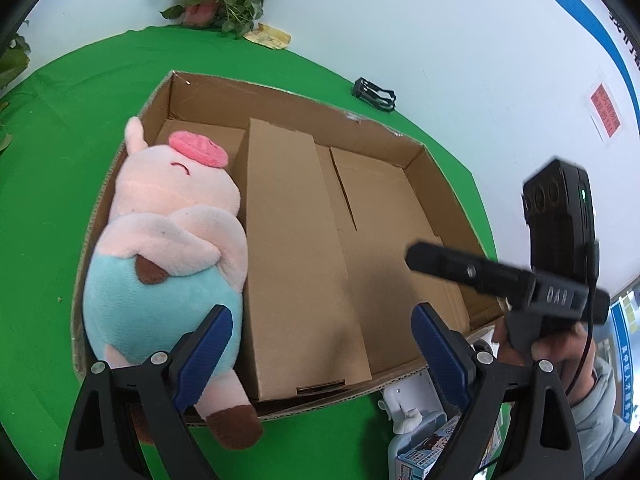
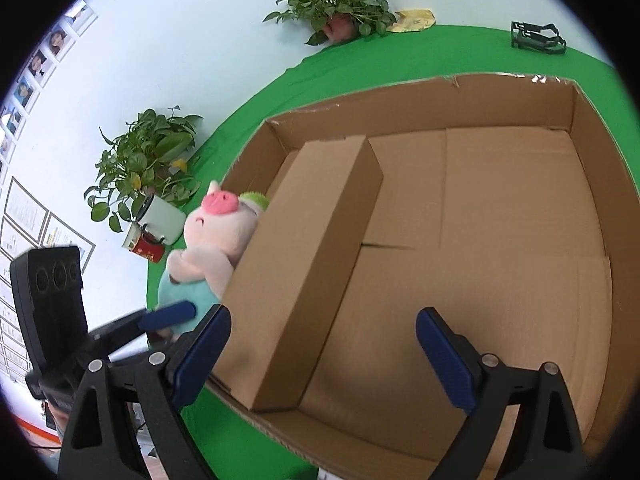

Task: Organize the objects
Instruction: 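Lower the long brown box into the open box and open both grippers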

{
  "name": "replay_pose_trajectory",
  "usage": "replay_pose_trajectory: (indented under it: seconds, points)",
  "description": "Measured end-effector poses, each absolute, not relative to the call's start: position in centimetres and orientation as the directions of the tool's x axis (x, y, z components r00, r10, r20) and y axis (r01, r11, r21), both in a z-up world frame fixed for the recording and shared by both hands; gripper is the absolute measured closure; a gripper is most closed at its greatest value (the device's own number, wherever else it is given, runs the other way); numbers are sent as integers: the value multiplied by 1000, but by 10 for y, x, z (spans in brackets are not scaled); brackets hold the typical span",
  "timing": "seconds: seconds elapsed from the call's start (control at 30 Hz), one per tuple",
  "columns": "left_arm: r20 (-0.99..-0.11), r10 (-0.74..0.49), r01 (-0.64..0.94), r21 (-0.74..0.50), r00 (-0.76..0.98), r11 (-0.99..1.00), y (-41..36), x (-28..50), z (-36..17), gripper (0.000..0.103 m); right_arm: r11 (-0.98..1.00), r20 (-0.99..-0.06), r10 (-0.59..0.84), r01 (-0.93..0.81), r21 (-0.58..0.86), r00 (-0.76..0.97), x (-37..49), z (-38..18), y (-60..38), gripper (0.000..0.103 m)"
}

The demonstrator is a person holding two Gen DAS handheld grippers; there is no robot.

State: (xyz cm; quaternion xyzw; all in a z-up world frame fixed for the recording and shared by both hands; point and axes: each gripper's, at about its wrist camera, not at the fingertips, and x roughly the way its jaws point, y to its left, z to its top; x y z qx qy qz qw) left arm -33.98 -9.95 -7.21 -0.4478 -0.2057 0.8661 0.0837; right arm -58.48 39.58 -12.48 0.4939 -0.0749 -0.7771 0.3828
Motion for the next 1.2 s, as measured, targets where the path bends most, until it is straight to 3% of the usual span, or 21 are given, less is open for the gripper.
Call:
replay_pose_trajectory:
  seconds: [0.07,0.13,0.37,1.07,1.2]
  points:
    - [-746,344,32,-438,-570,-898,-95,-341,-75,12,-682,-710,-678,523,512,-189,-592,-129,383,10]
    - [-749,355,23,-441,-559,-897,-89,-341,-77,12,-677,-725,-671,525,516,-154,-597,-135,369,19]
    - [-766,363,10,-434,-532,-901,-77,-336,-82,13,-630,-739,-672,553,546,-37,-591,-155,342,33]
    - [-768,353,21,-429,-535,-903,-63,-322,-75,13,-648,-752,-651,590,481,-102,-575,-150,340,34]
    - [-748,381,-1,-454,-543,-891,-60,-320,-71,13,-651,-751,-648,603,461,-125,-572,-146,340,37]
